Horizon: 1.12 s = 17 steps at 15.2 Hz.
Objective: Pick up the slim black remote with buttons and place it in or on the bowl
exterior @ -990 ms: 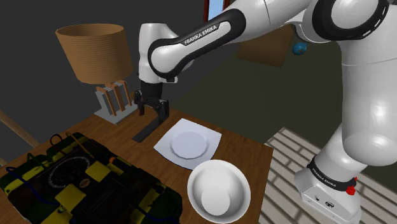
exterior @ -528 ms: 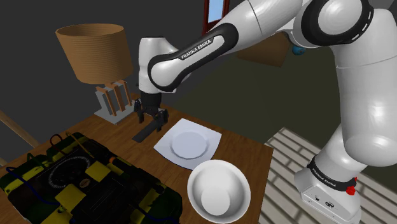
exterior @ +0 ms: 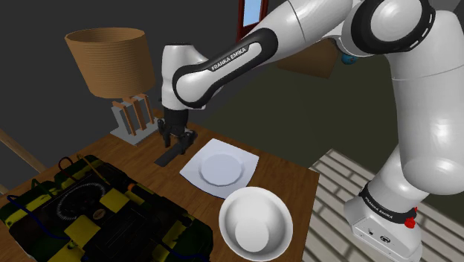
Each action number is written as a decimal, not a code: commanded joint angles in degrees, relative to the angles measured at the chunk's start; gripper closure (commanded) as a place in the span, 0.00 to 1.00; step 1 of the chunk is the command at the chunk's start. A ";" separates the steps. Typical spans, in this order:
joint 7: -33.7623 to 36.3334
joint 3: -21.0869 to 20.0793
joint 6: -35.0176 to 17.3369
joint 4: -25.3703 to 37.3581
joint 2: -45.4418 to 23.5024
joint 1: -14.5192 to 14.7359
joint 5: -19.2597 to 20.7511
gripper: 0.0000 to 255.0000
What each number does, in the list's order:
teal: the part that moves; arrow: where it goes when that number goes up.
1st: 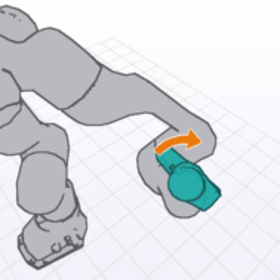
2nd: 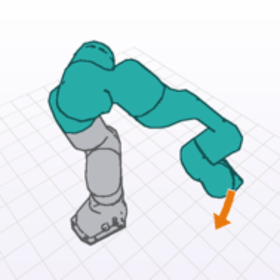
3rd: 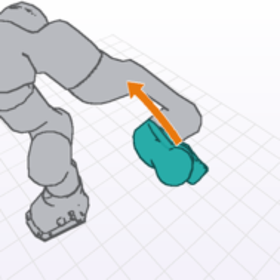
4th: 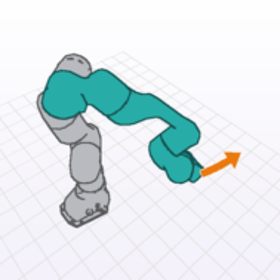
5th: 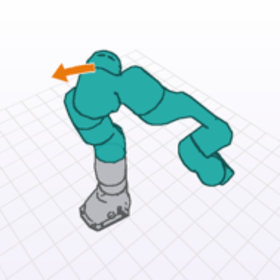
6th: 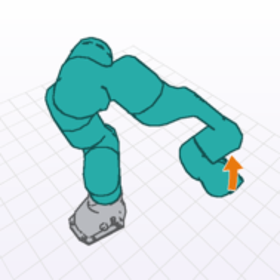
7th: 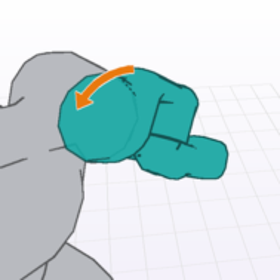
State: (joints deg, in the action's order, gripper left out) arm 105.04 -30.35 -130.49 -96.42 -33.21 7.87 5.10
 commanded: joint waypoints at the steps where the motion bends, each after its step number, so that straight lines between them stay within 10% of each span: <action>1: -0.01 0.04 -0.08 -0.07 -0.13 0.01 0.02 1.00; 17: -0.06 -1.00 4.60 1.81 2.90 -0.70 -1.28 1.00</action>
State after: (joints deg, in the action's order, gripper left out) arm 104.98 -31.22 -126.45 -94.81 -30.70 7.26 3.99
